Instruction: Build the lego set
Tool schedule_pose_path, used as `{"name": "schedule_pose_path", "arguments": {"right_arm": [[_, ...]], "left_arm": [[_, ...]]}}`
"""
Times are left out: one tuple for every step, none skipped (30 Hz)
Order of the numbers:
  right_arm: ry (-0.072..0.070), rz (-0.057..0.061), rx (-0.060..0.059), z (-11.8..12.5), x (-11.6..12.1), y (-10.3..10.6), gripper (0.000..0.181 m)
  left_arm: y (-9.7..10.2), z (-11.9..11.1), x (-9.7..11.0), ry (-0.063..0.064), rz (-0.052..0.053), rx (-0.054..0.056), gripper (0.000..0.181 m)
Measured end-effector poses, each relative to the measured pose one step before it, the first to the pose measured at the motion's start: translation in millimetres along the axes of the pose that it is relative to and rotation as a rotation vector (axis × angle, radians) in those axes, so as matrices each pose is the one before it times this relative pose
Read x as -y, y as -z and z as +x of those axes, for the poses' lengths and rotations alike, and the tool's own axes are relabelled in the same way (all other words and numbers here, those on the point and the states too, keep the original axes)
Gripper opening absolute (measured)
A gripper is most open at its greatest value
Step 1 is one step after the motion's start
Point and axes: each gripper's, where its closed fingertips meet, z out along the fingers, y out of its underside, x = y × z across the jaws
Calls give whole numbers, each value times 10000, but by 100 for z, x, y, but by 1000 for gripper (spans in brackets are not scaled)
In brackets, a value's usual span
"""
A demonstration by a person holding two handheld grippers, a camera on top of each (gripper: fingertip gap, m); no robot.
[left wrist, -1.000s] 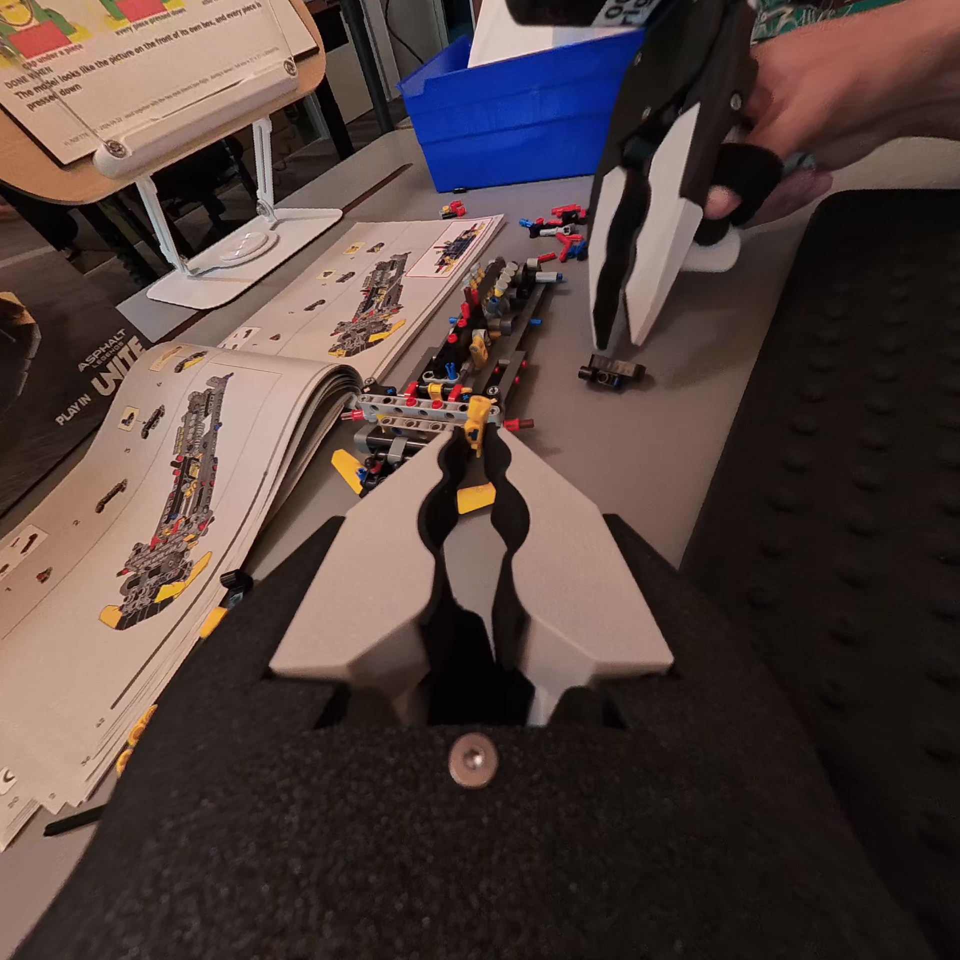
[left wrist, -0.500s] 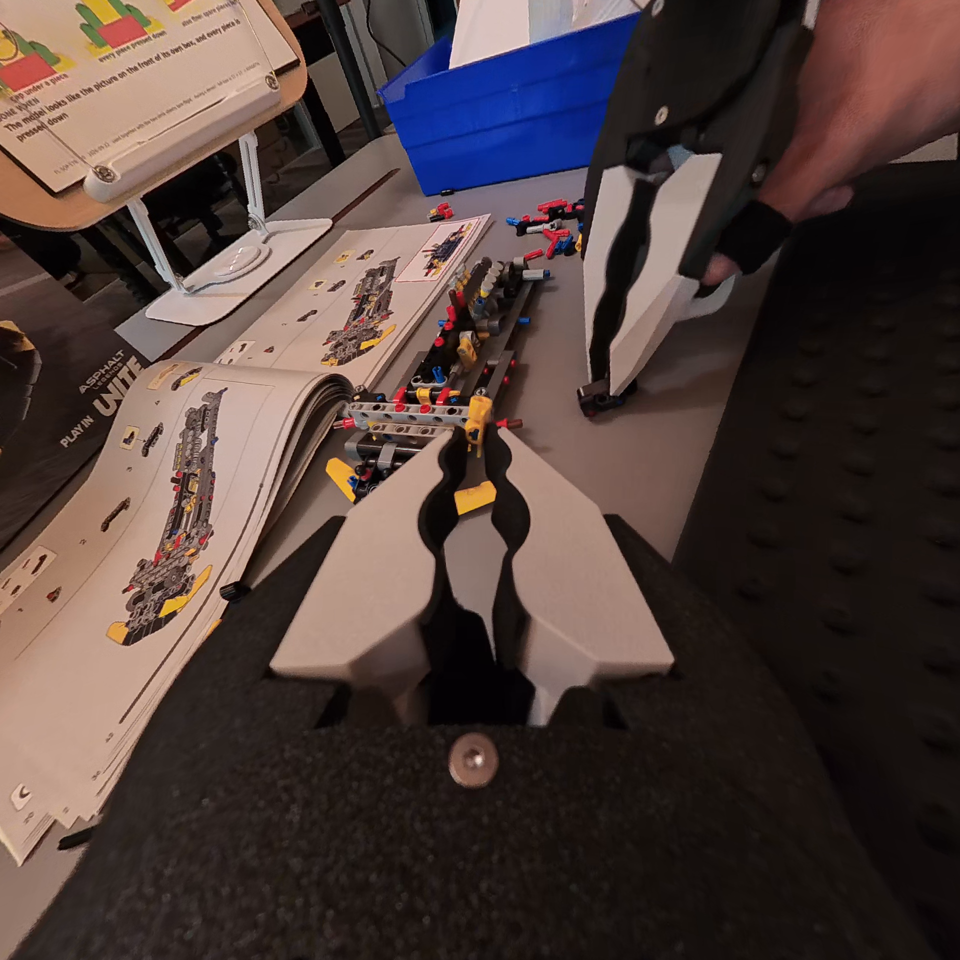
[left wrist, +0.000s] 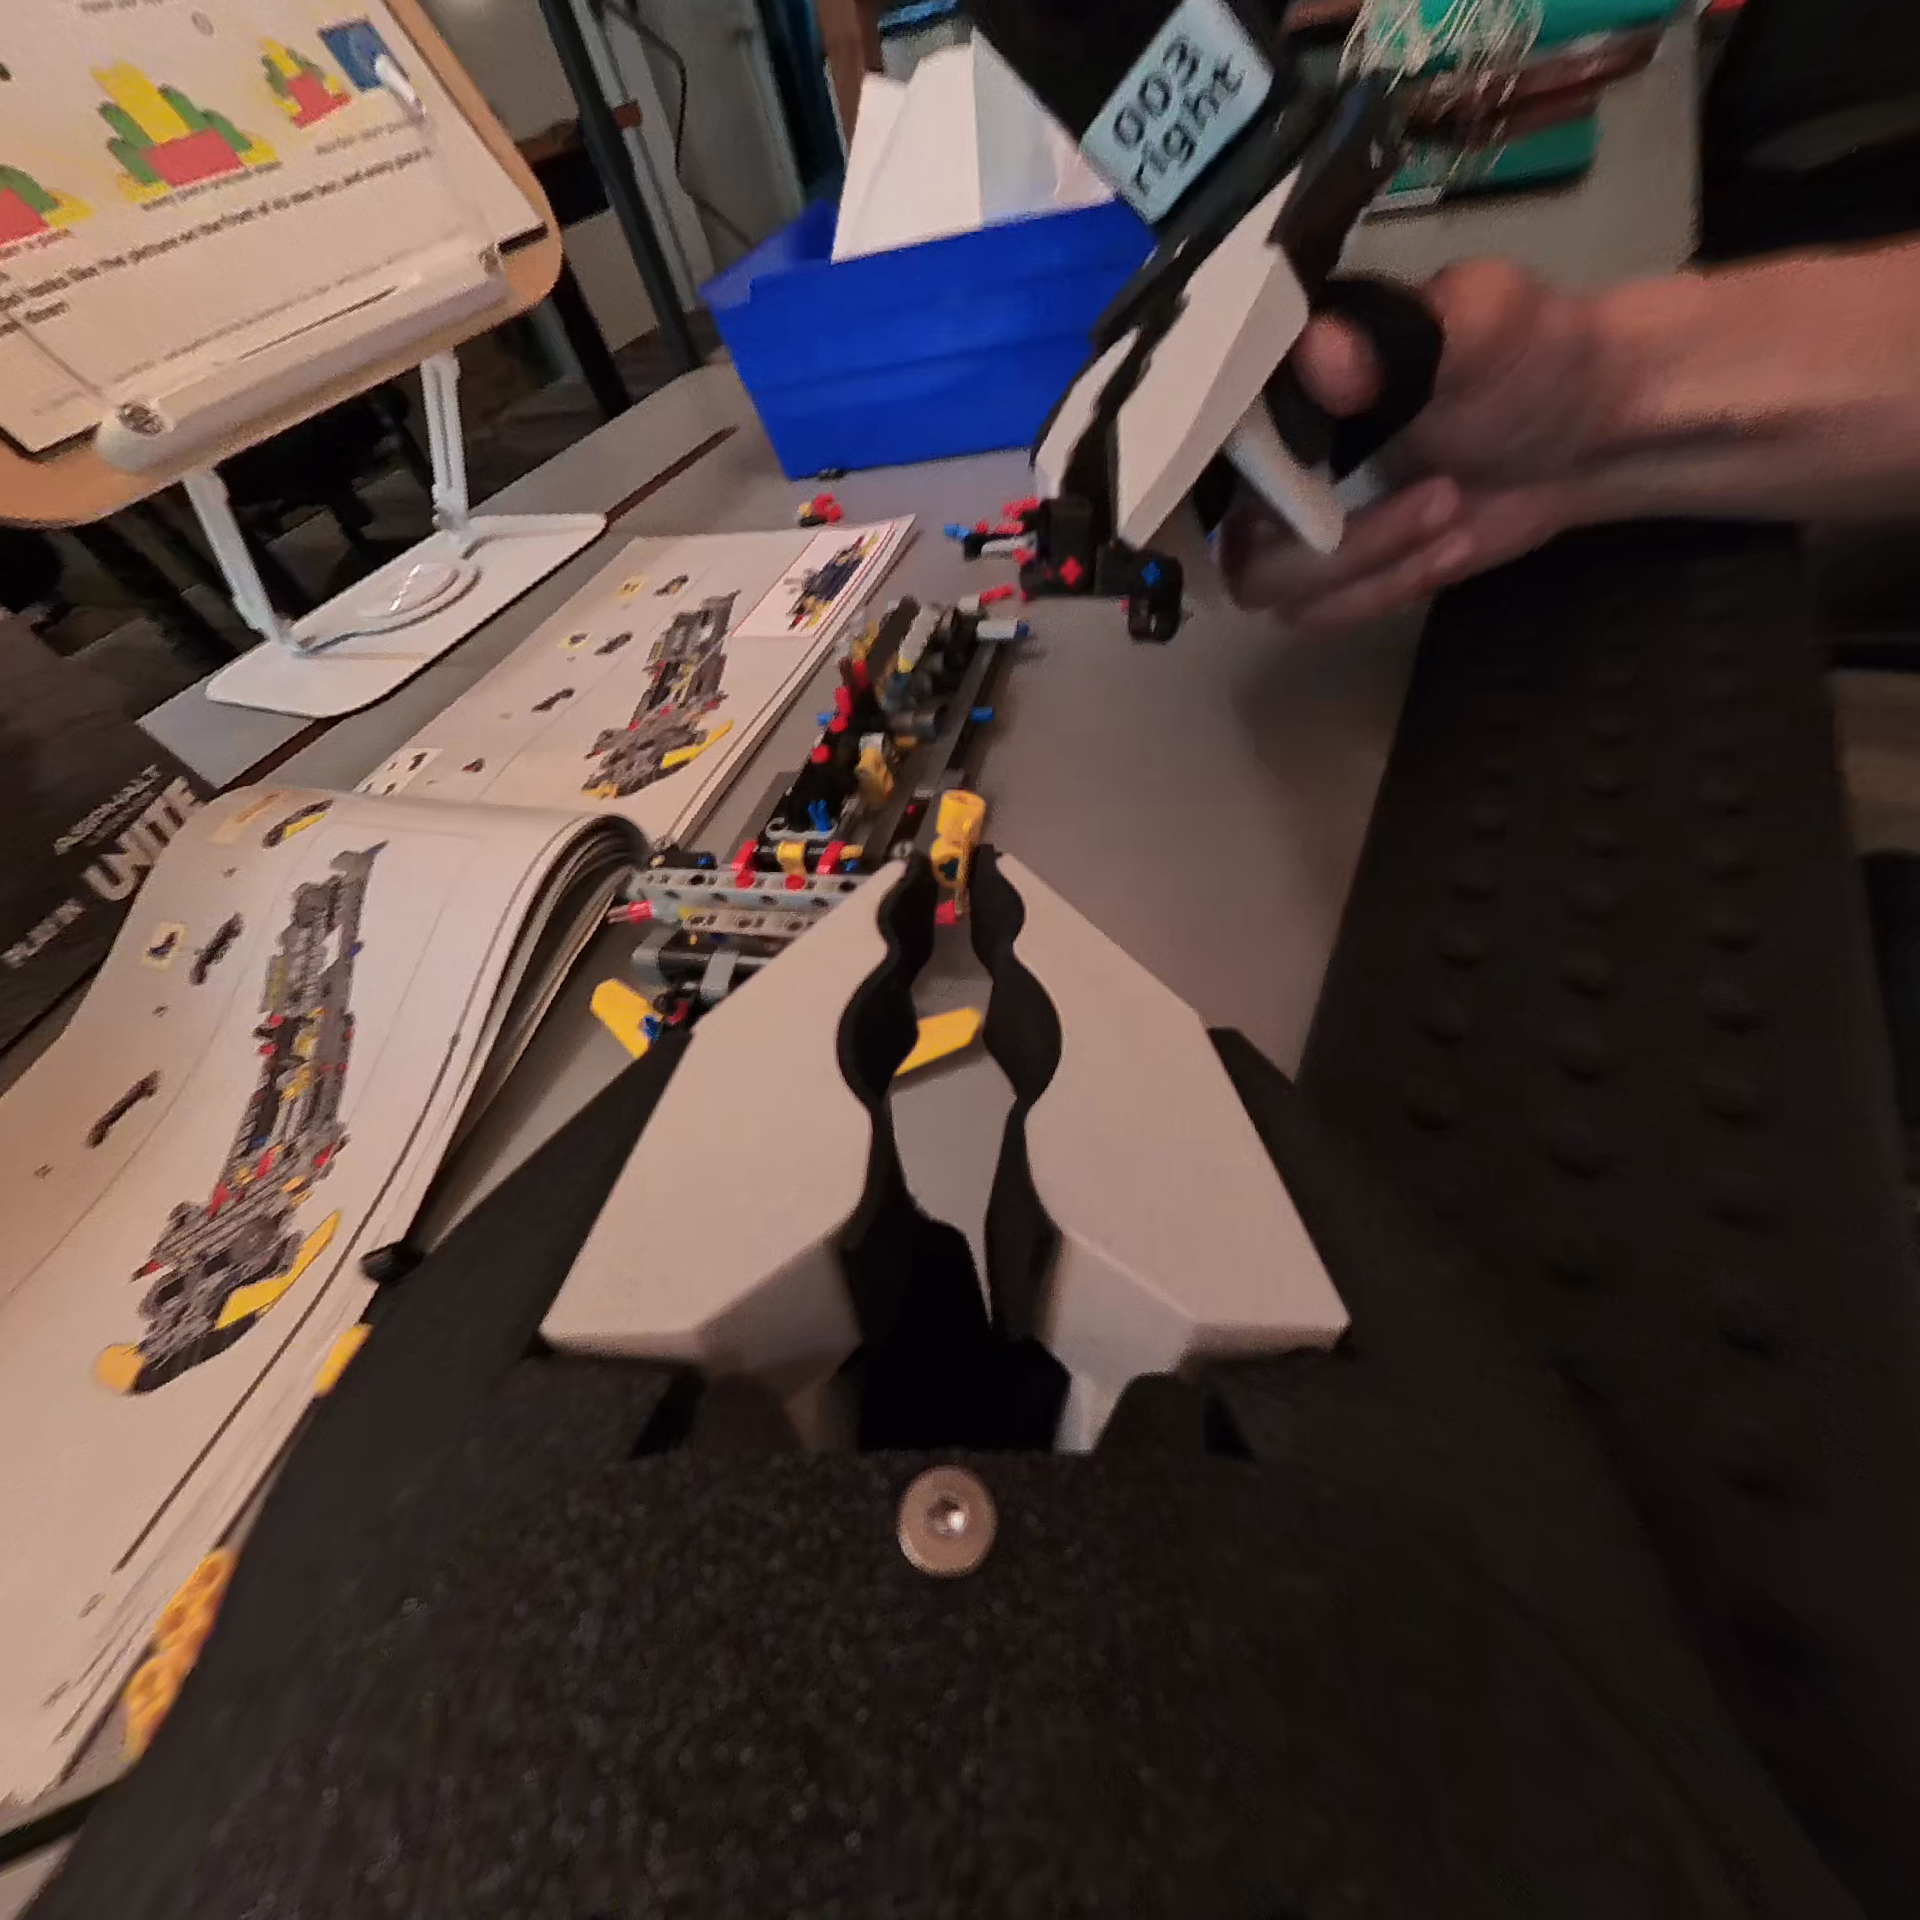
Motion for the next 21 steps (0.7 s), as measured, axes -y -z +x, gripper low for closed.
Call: {"name": "schedule_pose_path", "arguments": {"right_arm": [[330,29,172,-455,131,-520,8],[411,-150,-77,-139,-87,-644,8],[418,-238,-144,-3,-177,-672,8],[384,-85,-189,64,42,-604,8],[295,15,-195,107,178,-527,8],[207,41,-80,-12,211,-448,8],[202,4,-218,223,121,-368,8],[281,-120,-369,441,-123,-339,9],[293,-228,-285,279,-331,-361,8],[263,-267,-254,232,-424,-299,5],[267,-298,-458,481,-508,-233,0],[191,-181,-564,629,-358,-185,0],[122,12,-92,-39,-25,-110,0],[-37,50,85,-217,89,-72,0],[-94,-113,-26,75,-196,-144,0],[-116,-170,-34,171,-320,-122,0],[-96,-208,-136,341,-361,-34,0],[-53,-190,-286,539,-320,73,0],[-47,-133,-200,430,-293,112,0],[-139,-192,-129,353,-355,122,0],[-191,-279,-56,219,-443,97,2]], "left_arm": [[2,112,515,260,266,-165,5],[14,-36,533,381,288,-122,5],[-4,-50,537,458,281,-174,5],[-2,75,439,422,230,-251,5],[16,-19,262,315,138,-152,5],[15,-156,26,212,30,-30,5],[17,-36,-23,131,4,-63,5],[36,-21,54,52,37,-22,5],[71,-71,92,15,58,43,5],[56,-49,60,21,46,23,5],[21,15,45,17,37,-21,5],[-49,179,-62,-48,-44,-88,5],[-188,106,-282,-170,-185,34,5],[-197,-178,-363,-252,-256,273,5],[-110,-204,-268,-265,-198,275,5],[-85,27,-206,-193,-130,92,5],[-64,-10,-226,-162,-146,84,5],[21,-266,-233,-174,-153,225,5],[73,-355,-284,-126,-149,220,5],[103,-310,-337,-25,-161,143,5],[212,-428,-264,-30,-117,185,5]]}}
